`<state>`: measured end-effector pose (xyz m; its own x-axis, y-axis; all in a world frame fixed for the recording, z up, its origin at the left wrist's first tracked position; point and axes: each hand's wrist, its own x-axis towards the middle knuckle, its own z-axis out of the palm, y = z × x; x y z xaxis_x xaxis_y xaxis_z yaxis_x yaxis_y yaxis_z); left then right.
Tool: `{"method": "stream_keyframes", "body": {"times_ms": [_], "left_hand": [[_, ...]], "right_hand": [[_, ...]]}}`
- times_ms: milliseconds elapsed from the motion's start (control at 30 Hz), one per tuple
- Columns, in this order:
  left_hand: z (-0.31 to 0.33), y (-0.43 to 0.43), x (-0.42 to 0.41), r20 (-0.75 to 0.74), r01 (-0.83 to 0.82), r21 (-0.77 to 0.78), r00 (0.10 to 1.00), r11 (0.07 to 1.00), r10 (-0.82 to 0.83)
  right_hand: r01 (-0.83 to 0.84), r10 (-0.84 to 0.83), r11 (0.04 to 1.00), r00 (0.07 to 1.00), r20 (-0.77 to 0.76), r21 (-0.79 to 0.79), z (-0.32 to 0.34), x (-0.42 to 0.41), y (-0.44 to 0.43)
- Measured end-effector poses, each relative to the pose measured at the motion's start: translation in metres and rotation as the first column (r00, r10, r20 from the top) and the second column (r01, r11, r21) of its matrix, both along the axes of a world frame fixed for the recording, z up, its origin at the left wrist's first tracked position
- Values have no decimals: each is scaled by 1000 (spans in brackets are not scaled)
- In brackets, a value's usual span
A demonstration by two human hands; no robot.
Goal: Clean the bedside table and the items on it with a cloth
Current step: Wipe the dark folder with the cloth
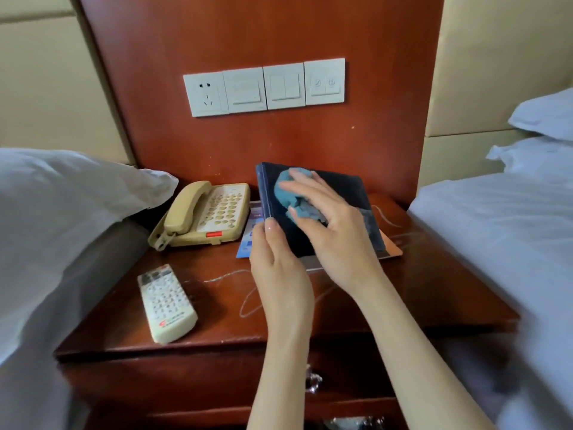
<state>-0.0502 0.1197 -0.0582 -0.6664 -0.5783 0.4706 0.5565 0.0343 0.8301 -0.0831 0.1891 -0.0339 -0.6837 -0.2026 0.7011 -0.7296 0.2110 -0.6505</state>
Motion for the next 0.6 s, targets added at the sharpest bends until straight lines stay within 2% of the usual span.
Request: {"method": "stream_keyframes", "body": {"times_ms": [133,200,300,400,533,600], "left_hand": [[-6,3,4,-41,-4,-126,999,992,-1],[-6,3,7,-65,14,-206,997,978,-28],[-3,1,7,-62,107,-254,990,961,-126],[-4,-6,2,-62,228,-202,967,952,-245],[-7,-23,-1,-65,415,78,910,907,-410],[-5,-31,3,-71,459,144,888,876,-454]], "right_hand": [[297,-282,950,950,135,-99,-21,-3,20],[322,-300,942,934,193,-94,-31,-1,25],[173,-157,977,978,135,-121,-35,7,15],[-28,43,980,996,73,-196,-35,20,0],[-173,175,980,984,18,-95,-39,29,-12],[-215,217,975,976,29,-59,-39,30,-11]]}}
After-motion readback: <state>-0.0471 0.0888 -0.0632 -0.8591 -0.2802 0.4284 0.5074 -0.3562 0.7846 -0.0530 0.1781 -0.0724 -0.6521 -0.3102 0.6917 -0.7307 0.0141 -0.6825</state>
